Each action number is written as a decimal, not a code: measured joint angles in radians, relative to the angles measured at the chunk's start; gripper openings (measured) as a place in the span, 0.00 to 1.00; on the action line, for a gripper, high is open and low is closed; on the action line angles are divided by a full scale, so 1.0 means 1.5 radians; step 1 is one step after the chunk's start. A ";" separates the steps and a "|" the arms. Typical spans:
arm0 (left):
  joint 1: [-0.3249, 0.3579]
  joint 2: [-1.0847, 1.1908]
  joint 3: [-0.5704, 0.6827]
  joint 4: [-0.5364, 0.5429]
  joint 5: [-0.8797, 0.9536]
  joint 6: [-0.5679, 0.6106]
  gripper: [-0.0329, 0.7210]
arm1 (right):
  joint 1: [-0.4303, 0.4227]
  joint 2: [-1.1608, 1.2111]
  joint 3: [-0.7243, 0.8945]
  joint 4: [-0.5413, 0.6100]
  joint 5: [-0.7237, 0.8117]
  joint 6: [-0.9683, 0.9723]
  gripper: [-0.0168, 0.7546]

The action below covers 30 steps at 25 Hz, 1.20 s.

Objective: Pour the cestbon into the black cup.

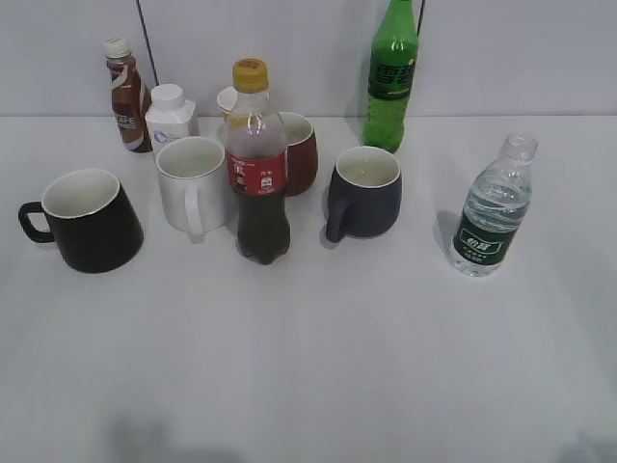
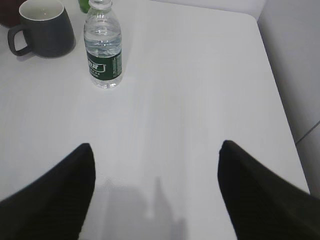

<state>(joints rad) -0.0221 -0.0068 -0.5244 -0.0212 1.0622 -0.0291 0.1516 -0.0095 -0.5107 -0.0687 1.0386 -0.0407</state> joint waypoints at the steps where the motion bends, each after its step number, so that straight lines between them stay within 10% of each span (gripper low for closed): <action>1: 0.000 0.000 0.000 0.000 0.000 0.000 0.35 | 0.000 0.000 0.000 0.000 0.000 0.000 0.79; 11: 0.000 0.001 -0.012 0.000 -0.062 0.000 0.35 | 0.000 0.000 0.000 -0.001 0.000 0.000 0.78; 21: 0.001 0.264 0.102 0.080 -0.781 0.000 0.35 | 0.000 0.000 0.000 -0.001 0.000 0.000 0.78; 30: 0.001 0.651 0.190 0.026 -1.106 0.000 0.36 | 0.000 0.000 0.000 -0.001 0.000 0.000 0.78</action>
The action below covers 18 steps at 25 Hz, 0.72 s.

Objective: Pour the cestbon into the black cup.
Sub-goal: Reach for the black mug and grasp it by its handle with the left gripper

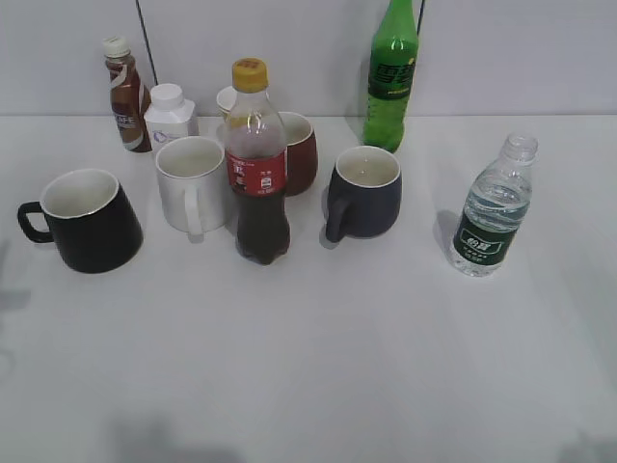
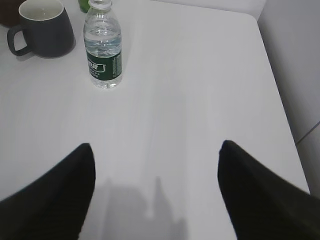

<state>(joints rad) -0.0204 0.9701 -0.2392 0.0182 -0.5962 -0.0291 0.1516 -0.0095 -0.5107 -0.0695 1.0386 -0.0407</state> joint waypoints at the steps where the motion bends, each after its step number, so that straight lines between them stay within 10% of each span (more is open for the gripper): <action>1: 0.000 0.039 0.019 -0.005 -0.037 0.000 0.36 | 0.000 0.000 0.000 0.000 0.000 0.000 0.78; 9: 0.000 0.423 0.086 -0.012 -0.383 0.000 0.40 | 0.000 0.000 0.000 0.000 0.000 0.000 0.78; 18: 0.000 0.641 0.004 -0.012 -0.402 0.015 0.59 | 0.000 0.000 0.000 0.000 0.000 0.001 0.78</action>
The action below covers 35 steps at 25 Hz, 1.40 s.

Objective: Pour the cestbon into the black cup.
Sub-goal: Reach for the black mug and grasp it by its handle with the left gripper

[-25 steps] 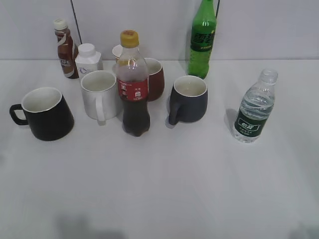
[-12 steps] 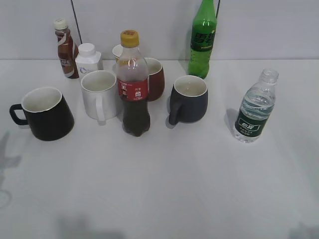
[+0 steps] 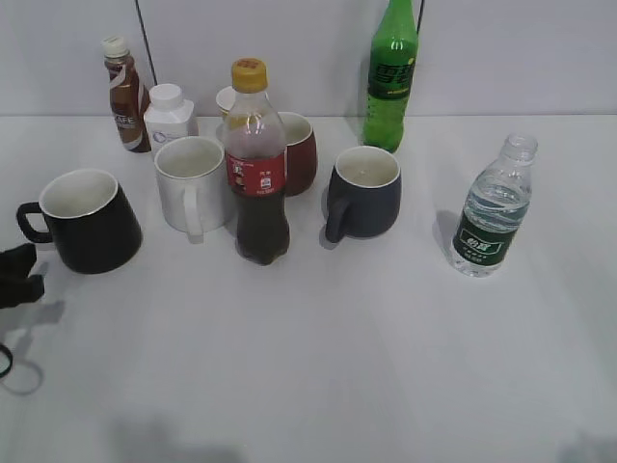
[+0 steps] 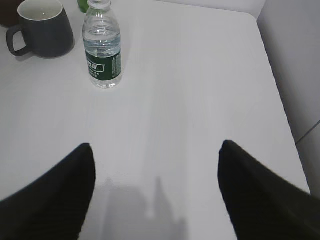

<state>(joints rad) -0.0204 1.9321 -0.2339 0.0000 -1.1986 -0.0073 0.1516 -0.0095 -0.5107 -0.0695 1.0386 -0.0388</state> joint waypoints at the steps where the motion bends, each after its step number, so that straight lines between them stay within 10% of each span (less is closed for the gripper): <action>1: 0.000 0.002 -0.010 0.000 -0.002 0.005 0.59 | 0.000 0.000 0.000 0.000 0.000 0.000 0.78; 35: 0.039 0.077 -0.113 0.053 -0.009 0.005 0.54 | 0.000 0.000 0.000 0.000 0.000 0.001 0.78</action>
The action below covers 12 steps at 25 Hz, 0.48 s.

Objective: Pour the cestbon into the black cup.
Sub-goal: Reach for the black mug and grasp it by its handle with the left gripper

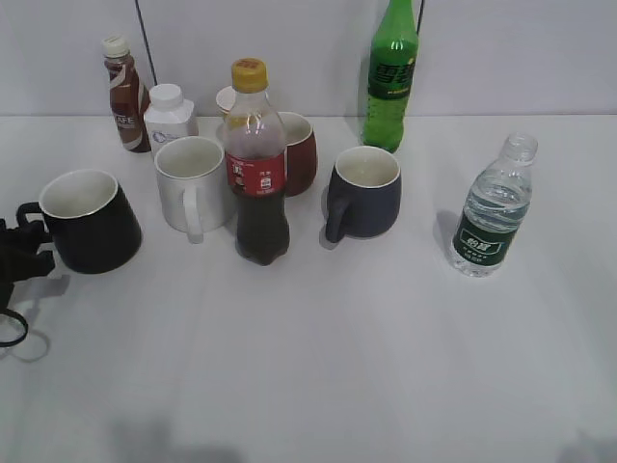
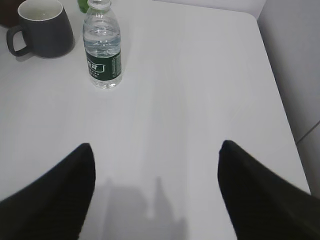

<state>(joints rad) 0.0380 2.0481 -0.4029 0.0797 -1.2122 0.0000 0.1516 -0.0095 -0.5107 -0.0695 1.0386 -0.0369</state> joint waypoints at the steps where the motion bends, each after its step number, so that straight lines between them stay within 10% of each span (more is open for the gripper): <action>1: 0.000 0.007 -0.002 0.000 0.000 0.000 0.54 | 0.000 0.000 0.000 0.000 0.000 0.000 0.78; 12: 0.000 0.033 -0.038 0.012 0.001 0.000 0.52 | 0.000 0.000 0.000 0.000 0.000 0.000 0.78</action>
<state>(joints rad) 0.0380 2.0971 -0.4601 0.0982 -1.2111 0.0000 0.1516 -0.0095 -0.5107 -0.0695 1.0386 -0.0369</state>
